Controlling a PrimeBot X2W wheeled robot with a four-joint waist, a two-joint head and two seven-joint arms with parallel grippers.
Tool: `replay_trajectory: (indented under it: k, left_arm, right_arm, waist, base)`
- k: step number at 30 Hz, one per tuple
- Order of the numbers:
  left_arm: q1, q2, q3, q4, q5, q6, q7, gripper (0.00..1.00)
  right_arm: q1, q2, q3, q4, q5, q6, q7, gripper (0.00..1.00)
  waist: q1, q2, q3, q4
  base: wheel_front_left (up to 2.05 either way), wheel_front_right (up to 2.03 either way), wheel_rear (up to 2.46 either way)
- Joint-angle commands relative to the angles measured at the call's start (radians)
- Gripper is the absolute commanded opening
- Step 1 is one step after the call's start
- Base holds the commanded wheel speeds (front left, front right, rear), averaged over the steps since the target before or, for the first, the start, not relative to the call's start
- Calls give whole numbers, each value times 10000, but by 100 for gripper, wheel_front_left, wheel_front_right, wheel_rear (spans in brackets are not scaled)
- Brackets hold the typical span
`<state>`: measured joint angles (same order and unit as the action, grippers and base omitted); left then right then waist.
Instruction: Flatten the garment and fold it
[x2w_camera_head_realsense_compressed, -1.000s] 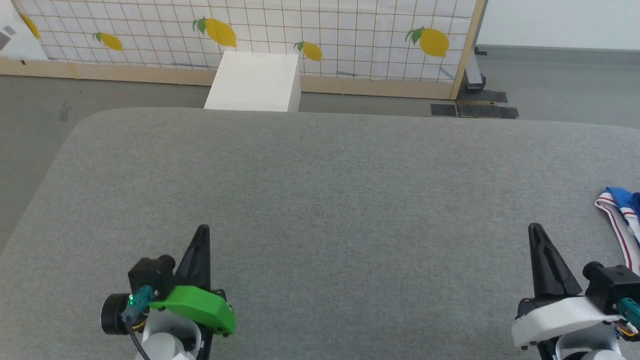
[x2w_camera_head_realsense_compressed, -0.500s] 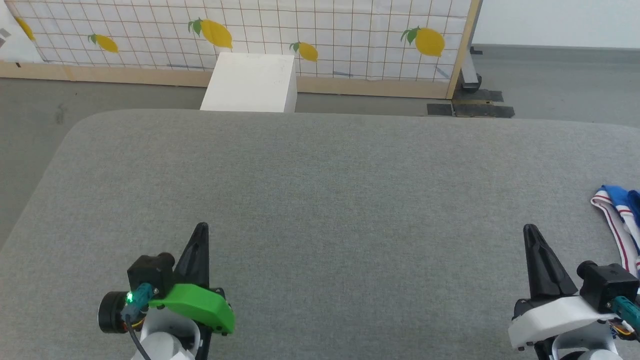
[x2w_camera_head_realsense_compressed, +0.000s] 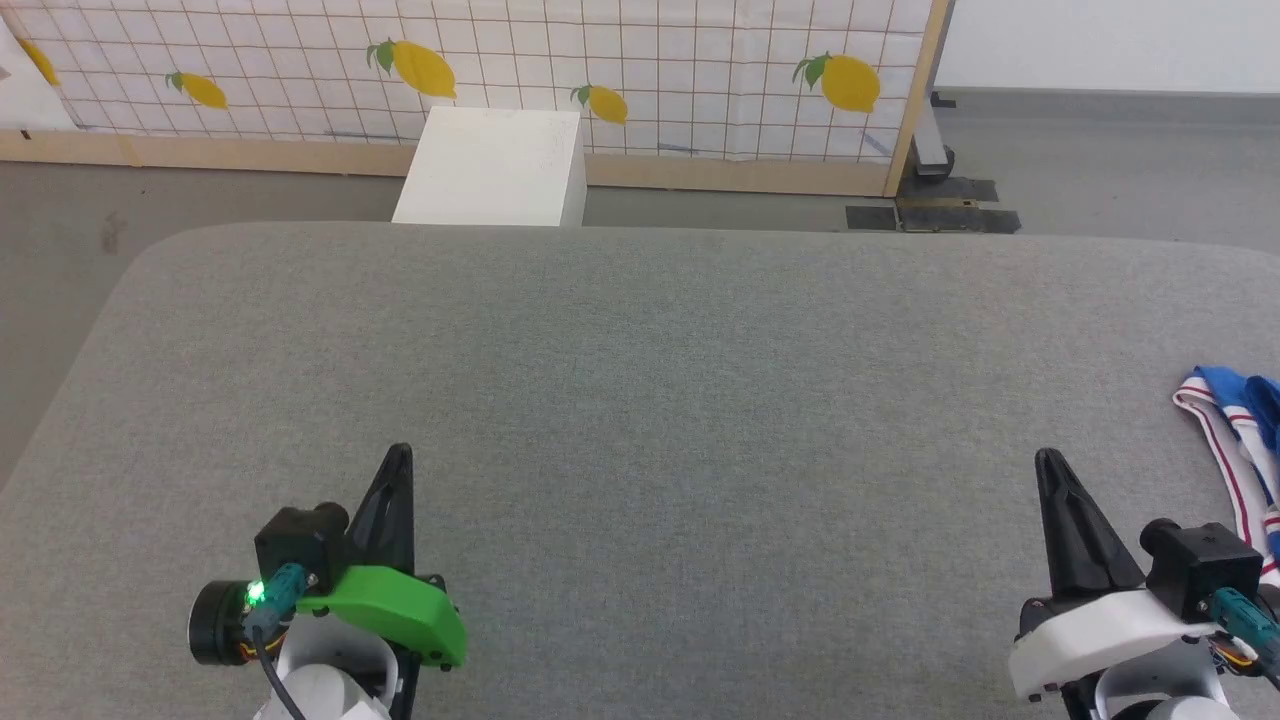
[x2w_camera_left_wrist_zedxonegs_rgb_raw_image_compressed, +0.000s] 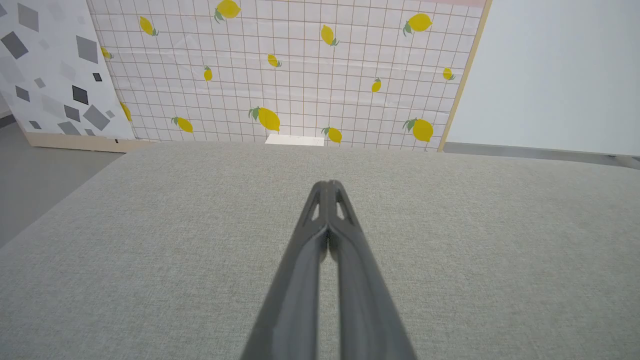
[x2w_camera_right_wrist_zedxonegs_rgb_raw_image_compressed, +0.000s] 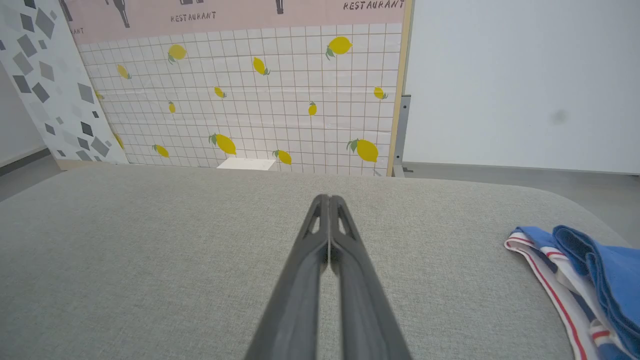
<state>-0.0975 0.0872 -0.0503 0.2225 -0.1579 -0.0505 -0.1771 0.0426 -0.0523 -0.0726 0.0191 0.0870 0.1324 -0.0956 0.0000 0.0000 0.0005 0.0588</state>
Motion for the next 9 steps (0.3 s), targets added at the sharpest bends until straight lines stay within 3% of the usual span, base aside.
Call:
replay_trajectory:
  k: [1,9]
  left_arm:
    - [163,-76,18,-95,79,77,62,0]
    - [238,-103,63,-293,219,117,221,0]
  right_arm:
    - [-111,6,35,-46,-78,-5,60,0]
    - [-140,8,100,-59,-151,-7,143,0]
  waist:
    - [0,0,0,-10]
    - [0,0,-1,-64]
  base:
    - [0,0,0]
    - [0,0,0]
